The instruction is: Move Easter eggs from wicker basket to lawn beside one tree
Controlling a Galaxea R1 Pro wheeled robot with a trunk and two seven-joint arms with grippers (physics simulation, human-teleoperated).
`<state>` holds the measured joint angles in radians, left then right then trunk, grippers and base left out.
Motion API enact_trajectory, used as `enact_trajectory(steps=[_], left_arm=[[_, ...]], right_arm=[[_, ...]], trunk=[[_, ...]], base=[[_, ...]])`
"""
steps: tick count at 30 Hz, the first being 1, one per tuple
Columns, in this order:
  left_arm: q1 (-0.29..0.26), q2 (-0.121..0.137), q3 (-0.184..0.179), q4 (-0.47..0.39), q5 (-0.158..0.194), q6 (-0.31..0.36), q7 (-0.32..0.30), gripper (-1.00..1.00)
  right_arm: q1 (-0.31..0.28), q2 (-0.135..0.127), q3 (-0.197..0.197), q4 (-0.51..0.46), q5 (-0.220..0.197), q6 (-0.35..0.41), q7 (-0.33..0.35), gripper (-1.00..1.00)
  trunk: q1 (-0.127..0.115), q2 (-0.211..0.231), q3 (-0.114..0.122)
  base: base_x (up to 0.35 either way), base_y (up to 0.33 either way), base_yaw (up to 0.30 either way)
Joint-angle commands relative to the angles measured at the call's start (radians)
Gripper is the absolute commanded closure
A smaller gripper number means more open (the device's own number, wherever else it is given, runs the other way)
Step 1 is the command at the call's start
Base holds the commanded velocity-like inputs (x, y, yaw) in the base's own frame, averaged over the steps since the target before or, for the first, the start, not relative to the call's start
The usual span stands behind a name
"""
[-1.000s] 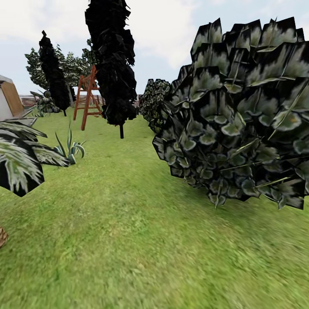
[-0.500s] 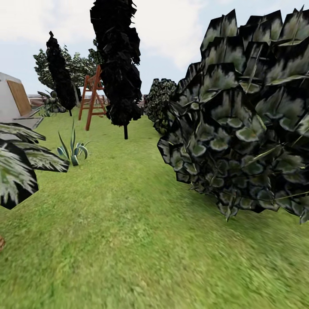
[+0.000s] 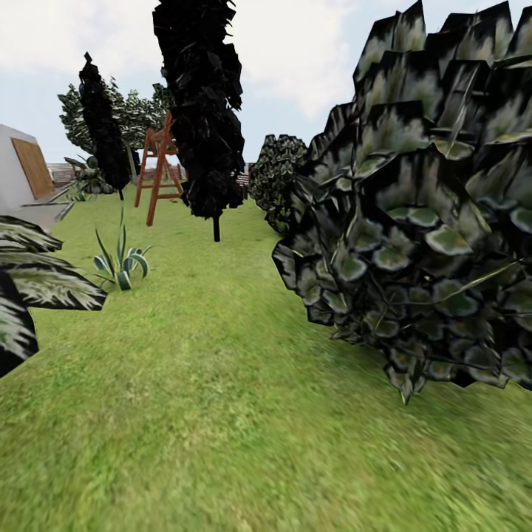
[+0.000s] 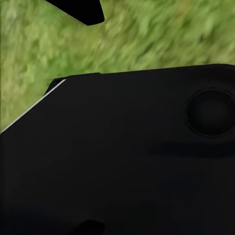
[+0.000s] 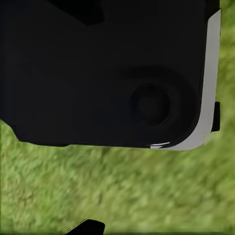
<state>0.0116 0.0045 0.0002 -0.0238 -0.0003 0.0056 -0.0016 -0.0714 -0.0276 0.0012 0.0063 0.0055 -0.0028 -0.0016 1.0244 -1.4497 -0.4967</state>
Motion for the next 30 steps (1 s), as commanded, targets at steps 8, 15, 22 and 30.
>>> enact_trajectory(steps=[8,15,22,30], left_arm=[[0.001,0.0,0.0,-0.002,-0.001,-0.002,0.0,-1.0],[0.001,0.0,0.0,-0.002,-0.001,-0.004,-0.001,-1.0],[0.001,0.0,0.0,-0.002,-0.001,-0.004,-0.001,-1.0],[0.001,0.0,0.0,-0.002,-0.001,-0.004,0.0,-1.0]], right_arm=[[-0.001,0.0,-0.001,0.0,-0.001,0.0,-0.004,-1.0],[-0.001,0.0,-0.001,0.0,-0.001,0.0,-0.005,-1.0],[-0.001,0.0,-0.001,0.0,0.0,0.0,-0.005,-1.0],[-0.001,-0.001,-0.001,0.0,0.001,0.0,-0.005,-1.0]], trunk=[[0.001,0.0,-0.001],[0.001,0.0,-0.001],[0.001,0.0,-0.001],[0.001,0.0,-0.001]], base=[[0.329,0.0,0.196],[0.09,0.0,0.255],[0.004,0.0,0.181],[0.0,0.0,0.129]])
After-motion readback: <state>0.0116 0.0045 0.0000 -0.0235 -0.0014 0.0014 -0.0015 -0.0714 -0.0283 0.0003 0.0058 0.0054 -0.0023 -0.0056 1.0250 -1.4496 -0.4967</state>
